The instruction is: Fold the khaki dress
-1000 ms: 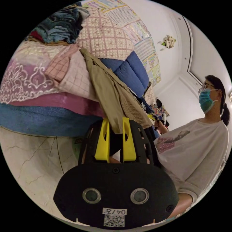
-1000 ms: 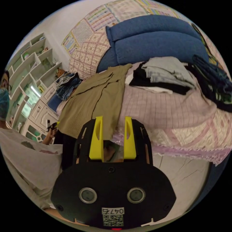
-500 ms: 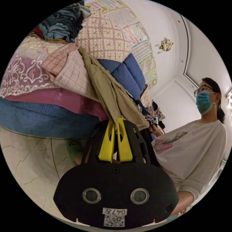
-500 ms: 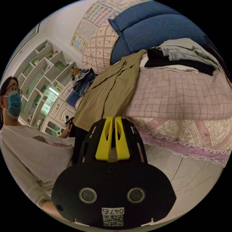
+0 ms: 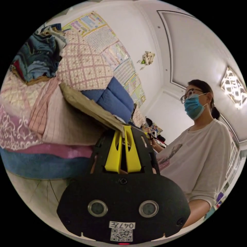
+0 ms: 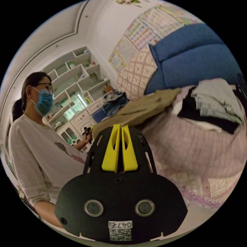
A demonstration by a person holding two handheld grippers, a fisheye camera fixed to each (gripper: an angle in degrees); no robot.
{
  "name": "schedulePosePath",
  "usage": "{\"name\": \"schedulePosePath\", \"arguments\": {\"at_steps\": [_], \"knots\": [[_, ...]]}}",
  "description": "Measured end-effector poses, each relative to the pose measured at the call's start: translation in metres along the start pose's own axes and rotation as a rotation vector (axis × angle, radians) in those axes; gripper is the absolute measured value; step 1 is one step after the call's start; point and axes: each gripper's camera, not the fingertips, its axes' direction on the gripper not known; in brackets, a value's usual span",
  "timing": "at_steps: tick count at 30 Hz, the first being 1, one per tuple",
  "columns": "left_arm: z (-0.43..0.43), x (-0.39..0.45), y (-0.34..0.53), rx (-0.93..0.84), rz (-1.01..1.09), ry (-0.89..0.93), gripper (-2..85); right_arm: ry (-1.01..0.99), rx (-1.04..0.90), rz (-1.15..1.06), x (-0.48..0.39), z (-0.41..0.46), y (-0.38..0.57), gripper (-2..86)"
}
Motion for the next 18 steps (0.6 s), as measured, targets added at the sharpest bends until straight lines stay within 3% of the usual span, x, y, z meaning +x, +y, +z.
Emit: {"name": "schedulePosePath", "arguments": {"at_steps": [7,12,15,18], "knots": [[0.026,0.071,-0.074,0.163,0.245,0.074,-1.0,-0.054,0.138,-0.26,-0.023,-0.045,-0.082,-0.4],[0.014,0.134,-0.071,0.298,0.366,0.193,-0.9,-0.179,0.296,-0.364,-0.042,-0.111,-0.067,-0.4],[0.014,0.173,-0.054,0.313,0.389,0.131,-0.9,-0.183,0.324,-0.352,-0.048,-0.136,-0.048,-0.4],[0.037,0.189,-0.046,0.214,0.351,-0.038,-0.9,-0.091,0.222,-0.263,-0.035,-0.131,-0.041,-0.4]]}}
